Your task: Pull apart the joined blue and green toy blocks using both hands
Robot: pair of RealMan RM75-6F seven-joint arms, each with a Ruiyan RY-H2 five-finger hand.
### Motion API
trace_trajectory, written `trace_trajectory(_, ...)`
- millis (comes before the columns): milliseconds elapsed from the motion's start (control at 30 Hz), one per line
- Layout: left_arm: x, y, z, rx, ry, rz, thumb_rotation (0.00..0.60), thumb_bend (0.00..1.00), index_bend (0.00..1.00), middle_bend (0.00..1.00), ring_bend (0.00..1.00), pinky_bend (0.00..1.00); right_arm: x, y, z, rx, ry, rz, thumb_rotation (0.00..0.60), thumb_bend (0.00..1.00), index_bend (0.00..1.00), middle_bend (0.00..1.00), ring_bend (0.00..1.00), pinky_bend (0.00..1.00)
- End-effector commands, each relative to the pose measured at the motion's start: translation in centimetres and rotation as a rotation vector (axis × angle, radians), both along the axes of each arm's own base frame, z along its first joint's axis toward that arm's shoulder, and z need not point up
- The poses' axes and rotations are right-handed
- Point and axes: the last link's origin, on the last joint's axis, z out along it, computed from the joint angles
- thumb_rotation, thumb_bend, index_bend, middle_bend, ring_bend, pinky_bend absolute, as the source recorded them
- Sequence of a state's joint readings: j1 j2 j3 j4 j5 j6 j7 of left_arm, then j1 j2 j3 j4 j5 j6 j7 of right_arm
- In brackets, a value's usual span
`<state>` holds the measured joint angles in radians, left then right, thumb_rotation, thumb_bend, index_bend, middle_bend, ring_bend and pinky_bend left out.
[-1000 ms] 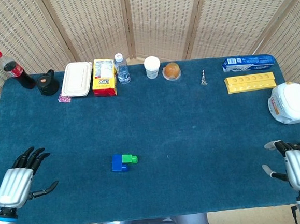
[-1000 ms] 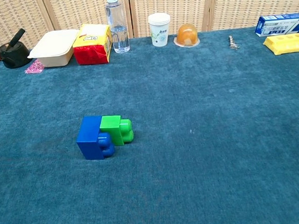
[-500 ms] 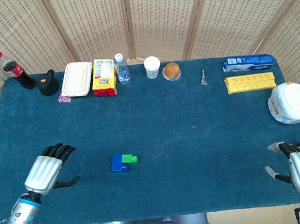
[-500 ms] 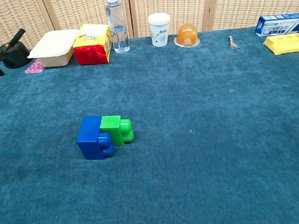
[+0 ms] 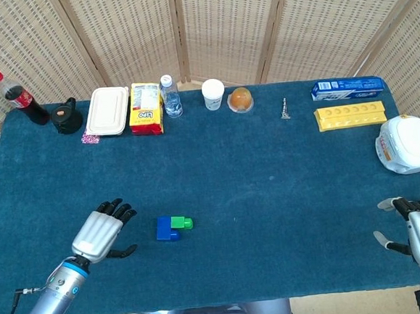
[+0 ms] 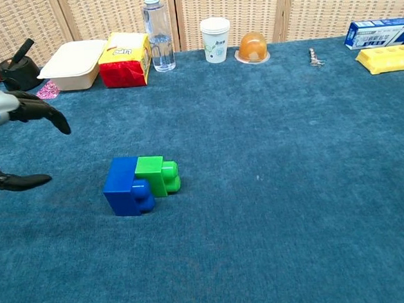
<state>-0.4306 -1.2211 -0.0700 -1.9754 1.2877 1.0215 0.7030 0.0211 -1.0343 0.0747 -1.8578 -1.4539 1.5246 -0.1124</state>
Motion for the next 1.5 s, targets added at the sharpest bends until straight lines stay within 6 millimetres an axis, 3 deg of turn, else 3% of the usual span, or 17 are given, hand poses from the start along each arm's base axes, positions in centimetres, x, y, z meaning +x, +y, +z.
trace_trajectory(33, 0.3, 0.7, -1.0, -0.030, -0.008, 0.005, 0.333, 0.28, 0.27, 0.26, 0.14, 0.24, -0.1, 0.0, -0.1, 0.002, -0.001, -0.002, 0.600, 0.23, 0.38, 0.43, 0.45, 0.44)
trace_trajectory(800, 0.8, 2.6, -6.0, -0.113, -0.038, 0.039, 0.330, 0.25, 0.27, 0.26, 0.14, 0.24, -0.9, 0.4, 0.7, -0.020, 0.005, -0.029, 0.600, 0.23, 0.38, 0.43, 0.45, 0.44)
trace_trajectory(1500, 0.3, 3.0, -8.3, -0.144, -0.218, 0.055, 0.332, 0.25, 0.27, 0.26, 0.14, 0.24, -0.6, 0.6, 1.0, -0.026, 0.020, -0.040, 0.600, 0.23, 0.38, 0.43, 0.45, 0.44)
